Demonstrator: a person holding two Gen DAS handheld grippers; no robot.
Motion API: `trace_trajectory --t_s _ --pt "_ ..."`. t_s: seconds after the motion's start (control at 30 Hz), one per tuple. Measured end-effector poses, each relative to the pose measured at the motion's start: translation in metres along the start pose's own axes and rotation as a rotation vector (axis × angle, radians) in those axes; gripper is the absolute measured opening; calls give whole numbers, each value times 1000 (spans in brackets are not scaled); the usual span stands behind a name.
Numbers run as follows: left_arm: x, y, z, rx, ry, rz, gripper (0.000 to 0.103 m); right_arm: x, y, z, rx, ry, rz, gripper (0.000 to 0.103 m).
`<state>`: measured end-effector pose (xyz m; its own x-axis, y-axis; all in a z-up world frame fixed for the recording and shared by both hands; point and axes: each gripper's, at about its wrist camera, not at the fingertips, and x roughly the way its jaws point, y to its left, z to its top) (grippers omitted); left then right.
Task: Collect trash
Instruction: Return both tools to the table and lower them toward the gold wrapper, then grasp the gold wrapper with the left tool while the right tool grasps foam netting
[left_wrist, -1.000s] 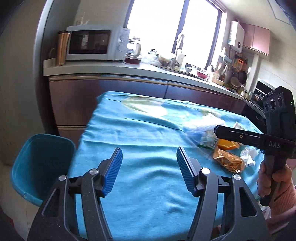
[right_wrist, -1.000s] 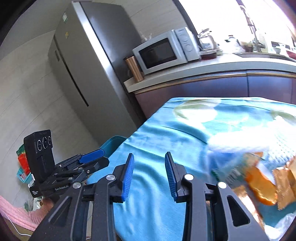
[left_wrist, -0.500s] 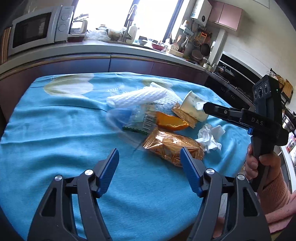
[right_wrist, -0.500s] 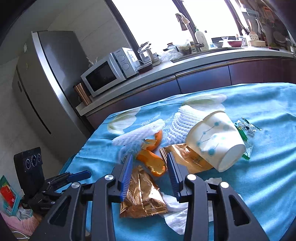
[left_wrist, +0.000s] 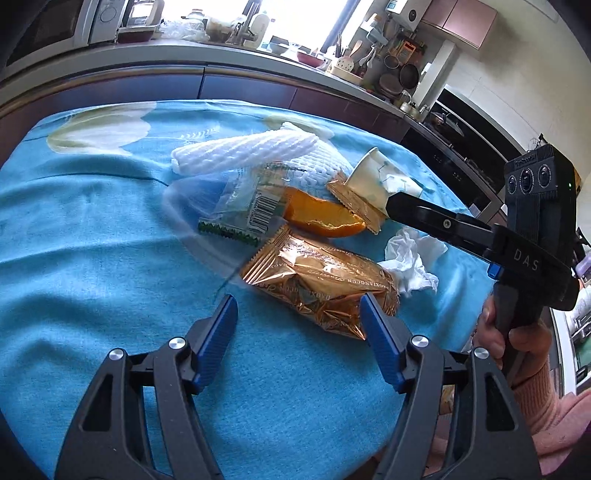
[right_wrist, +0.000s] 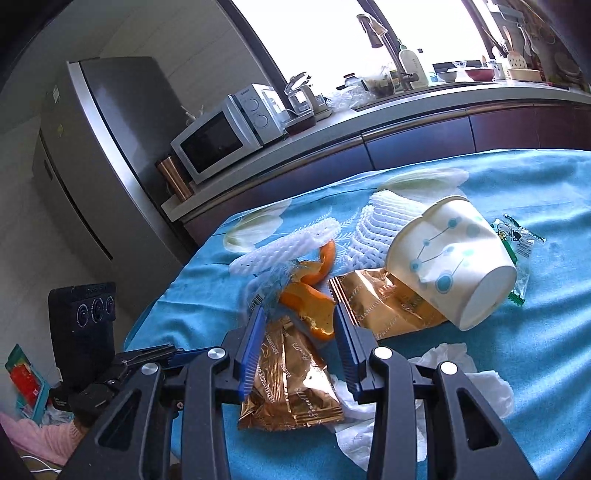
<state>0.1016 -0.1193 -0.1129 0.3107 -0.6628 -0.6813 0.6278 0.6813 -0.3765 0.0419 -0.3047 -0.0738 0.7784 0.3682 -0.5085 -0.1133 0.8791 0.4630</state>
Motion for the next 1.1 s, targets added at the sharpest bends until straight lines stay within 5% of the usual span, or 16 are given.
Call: trace_trajectory --t_s 0.37,0.67,1.1 --pt "13 -11 8 -19 22 -28 68 4 -8 -14 10 58 3 37" --pt "18 -4 13 -68 33 -12 32 16 -10 -22 20 109 31 36" --pt "-12 -10 8 -20 -43 -4 18 12 -9 -14 39 86 81 36"
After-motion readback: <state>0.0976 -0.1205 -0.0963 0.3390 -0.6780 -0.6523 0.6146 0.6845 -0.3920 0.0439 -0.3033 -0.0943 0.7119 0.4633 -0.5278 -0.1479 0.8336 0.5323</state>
